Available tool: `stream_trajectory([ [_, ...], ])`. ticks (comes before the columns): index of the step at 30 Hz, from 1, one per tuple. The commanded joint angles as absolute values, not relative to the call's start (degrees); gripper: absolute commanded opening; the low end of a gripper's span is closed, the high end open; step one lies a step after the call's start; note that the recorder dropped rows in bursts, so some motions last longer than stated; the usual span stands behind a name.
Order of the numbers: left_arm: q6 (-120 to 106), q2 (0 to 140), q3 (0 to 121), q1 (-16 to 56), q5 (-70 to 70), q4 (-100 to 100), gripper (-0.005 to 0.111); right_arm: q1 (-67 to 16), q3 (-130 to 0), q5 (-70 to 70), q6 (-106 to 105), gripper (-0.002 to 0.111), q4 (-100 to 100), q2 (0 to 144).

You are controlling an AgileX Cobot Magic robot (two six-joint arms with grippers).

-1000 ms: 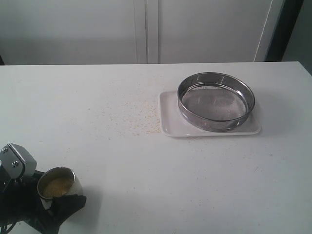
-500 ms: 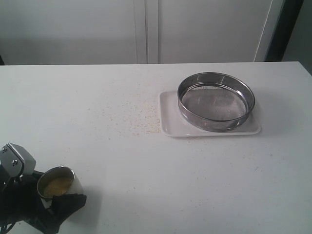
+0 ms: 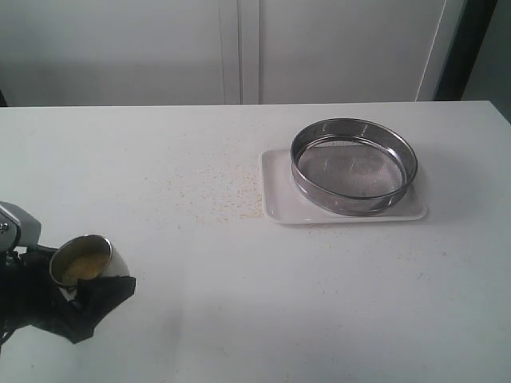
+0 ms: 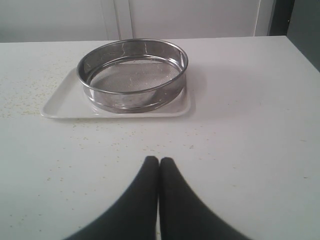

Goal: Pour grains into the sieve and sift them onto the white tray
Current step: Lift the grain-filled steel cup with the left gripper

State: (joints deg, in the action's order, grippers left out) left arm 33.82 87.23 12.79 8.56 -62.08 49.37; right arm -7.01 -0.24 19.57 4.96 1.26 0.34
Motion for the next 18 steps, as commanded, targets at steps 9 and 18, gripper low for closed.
stream_trajectory([
  [9, 58.86, 78.51, 24.63, 8.74, -46.67, 65.63, 0.0, -6.84, 0.0, 19.21, 5.06, 0.0, 1.05, 0.0],
  [18, 72.91, 77.23, 33.87, 8.74, -42.92, 79.13, 0.0, -6.84, 0.0, 19.21, 5.06, 0.0, 1.05, 0.0],
])
